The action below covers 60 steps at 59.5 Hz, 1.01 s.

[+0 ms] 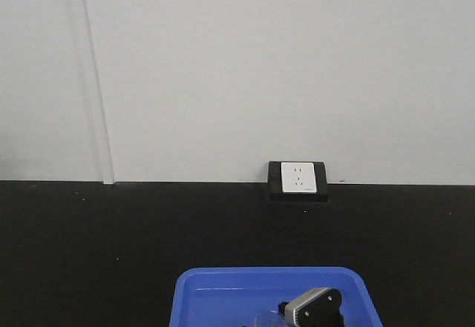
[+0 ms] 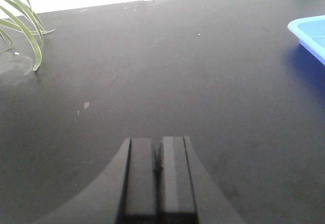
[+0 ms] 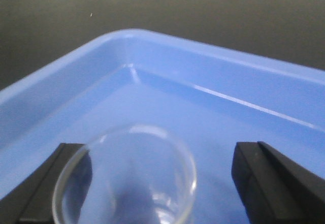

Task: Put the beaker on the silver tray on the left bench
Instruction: 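Close the right gripper around the clear glass beaker, then lift the beaker out of the blue tray with the right gripper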

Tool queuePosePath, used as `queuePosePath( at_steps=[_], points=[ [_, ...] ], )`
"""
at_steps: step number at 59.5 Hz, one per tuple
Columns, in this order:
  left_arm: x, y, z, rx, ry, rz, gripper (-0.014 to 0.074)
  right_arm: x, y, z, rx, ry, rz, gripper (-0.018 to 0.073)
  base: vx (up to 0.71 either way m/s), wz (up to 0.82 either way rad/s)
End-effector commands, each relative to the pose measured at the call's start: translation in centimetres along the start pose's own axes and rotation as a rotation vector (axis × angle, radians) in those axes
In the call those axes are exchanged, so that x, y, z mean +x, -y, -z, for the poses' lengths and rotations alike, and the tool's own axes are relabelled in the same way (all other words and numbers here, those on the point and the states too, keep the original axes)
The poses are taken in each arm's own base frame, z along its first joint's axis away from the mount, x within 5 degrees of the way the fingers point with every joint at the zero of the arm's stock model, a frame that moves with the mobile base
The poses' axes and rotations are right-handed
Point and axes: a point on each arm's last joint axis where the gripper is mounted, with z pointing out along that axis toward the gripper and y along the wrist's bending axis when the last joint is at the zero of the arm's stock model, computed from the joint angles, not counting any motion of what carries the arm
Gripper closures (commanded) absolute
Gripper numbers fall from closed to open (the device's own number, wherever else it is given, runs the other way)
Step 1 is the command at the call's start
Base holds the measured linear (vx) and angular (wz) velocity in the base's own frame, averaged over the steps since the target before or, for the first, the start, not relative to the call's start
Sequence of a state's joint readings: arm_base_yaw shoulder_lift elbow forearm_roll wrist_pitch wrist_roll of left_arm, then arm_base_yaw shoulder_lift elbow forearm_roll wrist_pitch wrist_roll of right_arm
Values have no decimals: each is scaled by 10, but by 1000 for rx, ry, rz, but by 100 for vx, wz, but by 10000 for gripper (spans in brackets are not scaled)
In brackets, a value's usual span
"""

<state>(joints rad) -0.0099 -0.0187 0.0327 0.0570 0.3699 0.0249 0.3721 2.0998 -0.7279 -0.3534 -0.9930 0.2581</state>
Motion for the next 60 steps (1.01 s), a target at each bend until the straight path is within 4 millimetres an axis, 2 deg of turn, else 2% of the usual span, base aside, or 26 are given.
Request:
queuePosePath(
  at_steps=[1,5,8,17,18,27,36,38,46,49,60],
  points=[
    [-1,1,-2,6,63,3,595,-28,0,-8,-24,136,-11,13,0,0],
    [-1,1,-2,6,63,3,595,-29,1,-10,-24,138,-26,87,0,0],
    [-1,1,-2,6,63,3,595,-30,0,-10,-25,139,-32,186,0,0],
    [-1,1,-2,6,63,3,595,-31,-3,-2,-34,131,-28,566,0,0],
    [-1,1,-2,6,63,3,595,-32,-3,-1,-34,132,-28,578,0,0],
    [-1,1,-2,6,63,3,595,-48,-11,23,-39,154,-7,575,0,0],
    [-1,1,-2,6,63,3,595,-75,-23,63,-18,175,29,575,0,0],
    [-1,1,-2,6,63,3,595,-87,-27,77,-7,189,45,573,0,0],
    [-1,1,-2,6,63,3,595,-109,-36,122,61,159,85,573,0,0],
    [-1,1,-2,6,63,3,595,-121,-41,145,99,160,106,573,0,0],
    [-1,1,-2,6,63,3,595,-139,-49,220,269,90,130,573,0,0]
  ],
)
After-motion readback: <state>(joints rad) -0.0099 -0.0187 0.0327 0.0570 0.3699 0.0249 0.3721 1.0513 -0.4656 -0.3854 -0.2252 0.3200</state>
